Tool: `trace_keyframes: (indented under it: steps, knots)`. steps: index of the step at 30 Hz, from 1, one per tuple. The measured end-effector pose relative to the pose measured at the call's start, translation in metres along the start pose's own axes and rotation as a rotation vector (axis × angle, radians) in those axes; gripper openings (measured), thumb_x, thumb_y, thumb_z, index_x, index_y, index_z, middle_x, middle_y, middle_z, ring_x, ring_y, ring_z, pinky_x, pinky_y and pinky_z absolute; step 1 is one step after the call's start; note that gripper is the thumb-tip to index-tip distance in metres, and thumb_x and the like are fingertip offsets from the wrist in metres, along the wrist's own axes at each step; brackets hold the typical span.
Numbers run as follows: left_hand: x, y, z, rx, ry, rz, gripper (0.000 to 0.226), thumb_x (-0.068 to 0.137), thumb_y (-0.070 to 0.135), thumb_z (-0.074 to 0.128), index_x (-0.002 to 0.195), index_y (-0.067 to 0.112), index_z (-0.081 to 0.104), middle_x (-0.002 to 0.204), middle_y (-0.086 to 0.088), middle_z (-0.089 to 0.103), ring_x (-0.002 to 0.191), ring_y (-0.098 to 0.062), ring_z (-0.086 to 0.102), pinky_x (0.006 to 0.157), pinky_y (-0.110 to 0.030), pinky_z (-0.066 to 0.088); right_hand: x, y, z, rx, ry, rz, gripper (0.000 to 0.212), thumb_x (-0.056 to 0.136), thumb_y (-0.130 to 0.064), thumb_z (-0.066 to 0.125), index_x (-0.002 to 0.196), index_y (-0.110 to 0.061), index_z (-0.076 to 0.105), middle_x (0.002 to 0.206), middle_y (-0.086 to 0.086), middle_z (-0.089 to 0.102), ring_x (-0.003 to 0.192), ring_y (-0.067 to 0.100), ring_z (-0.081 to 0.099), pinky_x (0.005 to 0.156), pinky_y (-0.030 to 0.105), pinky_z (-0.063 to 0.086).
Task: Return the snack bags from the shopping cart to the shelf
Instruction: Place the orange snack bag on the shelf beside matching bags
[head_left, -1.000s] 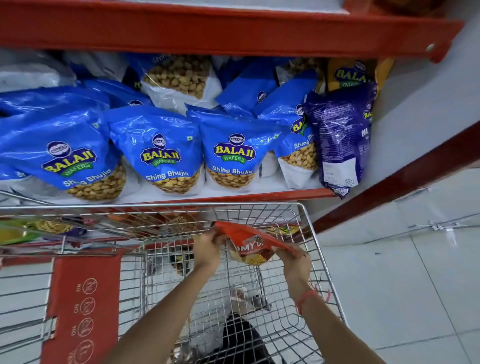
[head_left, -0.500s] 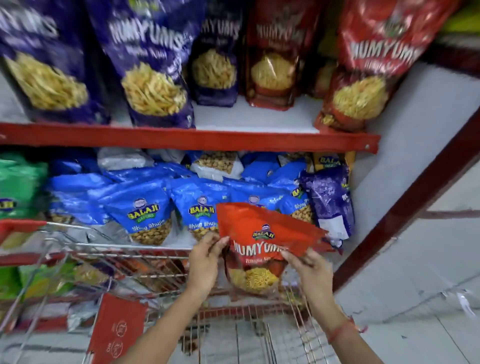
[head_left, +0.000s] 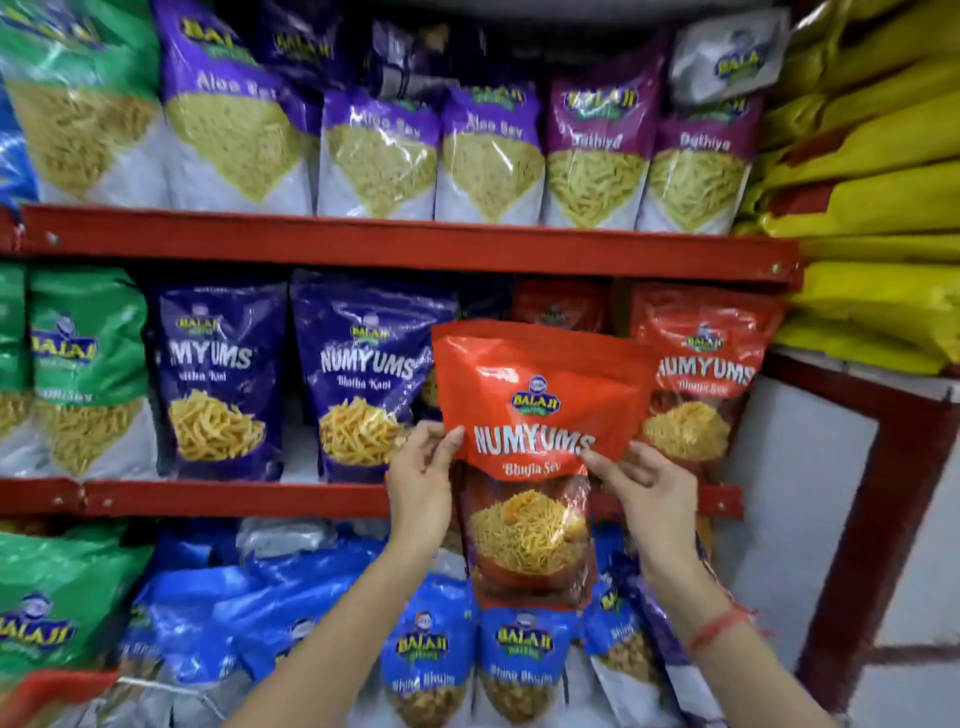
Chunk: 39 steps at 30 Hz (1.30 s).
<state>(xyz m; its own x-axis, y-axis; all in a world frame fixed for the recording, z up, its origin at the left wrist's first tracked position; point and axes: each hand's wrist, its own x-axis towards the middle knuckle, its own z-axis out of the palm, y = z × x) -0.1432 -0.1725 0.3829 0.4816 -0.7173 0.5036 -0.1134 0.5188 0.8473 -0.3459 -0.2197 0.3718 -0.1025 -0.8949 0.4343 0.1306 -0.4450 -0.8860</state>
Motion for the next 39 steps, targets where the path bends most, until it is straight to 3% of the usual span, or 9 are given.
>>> trace_keyframes:
  steps: [5,11,19,22,26,29,31,36,39]
  knots:
    - [0.056,0.022,0.029,-0.017,0.103,0.045,0.014,0.088,0.022,0.057,0.08,0.01,0.06,0.073,0.003,0.067,0.065,-0.002,0.06,0.063,-0.017,0.049,0.058,-0.035,0.026,-0.007,-0.034,-0.077,0.012,0.072,-0.018,0.081,0.08,-0.024,0.074,0.073,-0.007,0.079,0.081,0.016,0.075,0.079,0.031,0.06]
    - [0.107,-0.002,0.067,-0.022,0.231,-0.058,0.015,0.085,0.025,0.06,0.07,0.023,0.061,0.074,-0.002,0.068,0.071,-0.017,0.061,0.071,-0.037,0.049,0.119,-0.024,0.04,-0.055,0.038,-0.051,0.013,0.069,-0.026,0.084,0.075,-0.03,0.073,0.075,-0.001,0.078,0.085,0.031,0.074,0.085,0.053,0.058]
    - [0.144,-0.049,0.11,-0.047,0.383,-0.187,0.015,0.086,0.02,0.059,0.073,0.012,0.059,0.074,-0.008,0.065,0.072,-0.024,0.056,0.07,-0.036,0.045,0.182,0.029,0.046,-0.114,0.054,-0.038,0.014,0.07,-0.02,0.083,0.068,-0.023,0.069,0.064,-0.005,0.07,0.067,0.007,0.064,0.076,0.039,0.055]
    - [0.164,-0.062,0.117,-0.103,0.352,-0.14,0.028,0.087,0.012,0.057,0.062,0.021,0.051,0.066,-0.003,0.057,0.072,-0.02,0.05,0.062,-0.031,0.04,0.206,0.049,0.05,-0.086,0.084,0.0,0.016,0.07,-0.016,0.083,0.064,-0.02,0.068,0.066,0.013,0.071,0.066,0.011,0.058,0.076,0.048,0.056]
    - [0.181,-0.084,0.119,-0.084,0.314,-0.168,0.024,0.085,0.016,0.06,0.063,0.023,0.053,0.075,-0.01,0.061,0.077,-0.022,0.055,0.074,-0.036,0.043,0.23,0.072,0.052,-0.108,0.093,0.047,0.03,0.066,-0.022,0.085,0.068,-0.001,0.063,0.067,0.011,0.06,0.068,0.016,0.052,0.074,0.053,0.057]
    - [0.179,-0.085,0.117,-0.067,0.289,-0.2,0.01,0.085,0.016,0.06,0.077,0.012,0.056,0.085,-0.01,0.064,0.08,-0.02,0.056,0.074,-0.031,0.042,0.23,0.082,0.052,-0.105,0.06,0.091,0.018,0.071,-0.018,0.082,0.066,-0.019,0.064,0.079,0.013,0.068,0.077,0.022,0.061,0.066,0.036,0.058]
    - [0.177,-0.084,0.116,-0.066,0.237,-0.171,0.008,0.088,0.02,0.056,0.087,0.013,0.058,0.093,-0.011,0.065,0.087,-0.022,0.059,0.075,-0.029,0.045,0.229,0.091,0.049,-0.12,0.065,0.107,0.02,0.067,-0.035,0.082,0.074,-0.027,0.066,0.081,0.005,0.071,0.082,0.024,0.066,0.078,0.045,0.06]
    - [0.161,-0.116,0.103,-0.006,0.128,-0.433,0.083,0.073,0.08,0.028,0.129,0.022,0.05,0.133,-0.007,0.056,0.121,-0.032,0.052,0.107,-0.049,0.039,0.217,0.124,0.042,-0.095,-0.004,0.333,0.075,0.04,-0.095,0.053,0.093,-0.041,0.061,0.111,0.003,0.072,0.105,0.029,0.066,0.1,0.053,0.049]
    - [0.142,-0.125,0.095,-0.078,0.055,-0.587,0.11,0.053,0.093,0.016,0.131,0.023,0.048,0.136,-0.009,0.055,0.123,-0.032,0.051,0.109,-0.05,0.036,0.195,0.13,0.038,-0.062,-0.066,0.467,0.09,0.04,-0.103,0.03,0.086,-0.037,0.069,0.111,0.006,0.073,0.107,0.033,0.066,0.102,0.056,0.047]
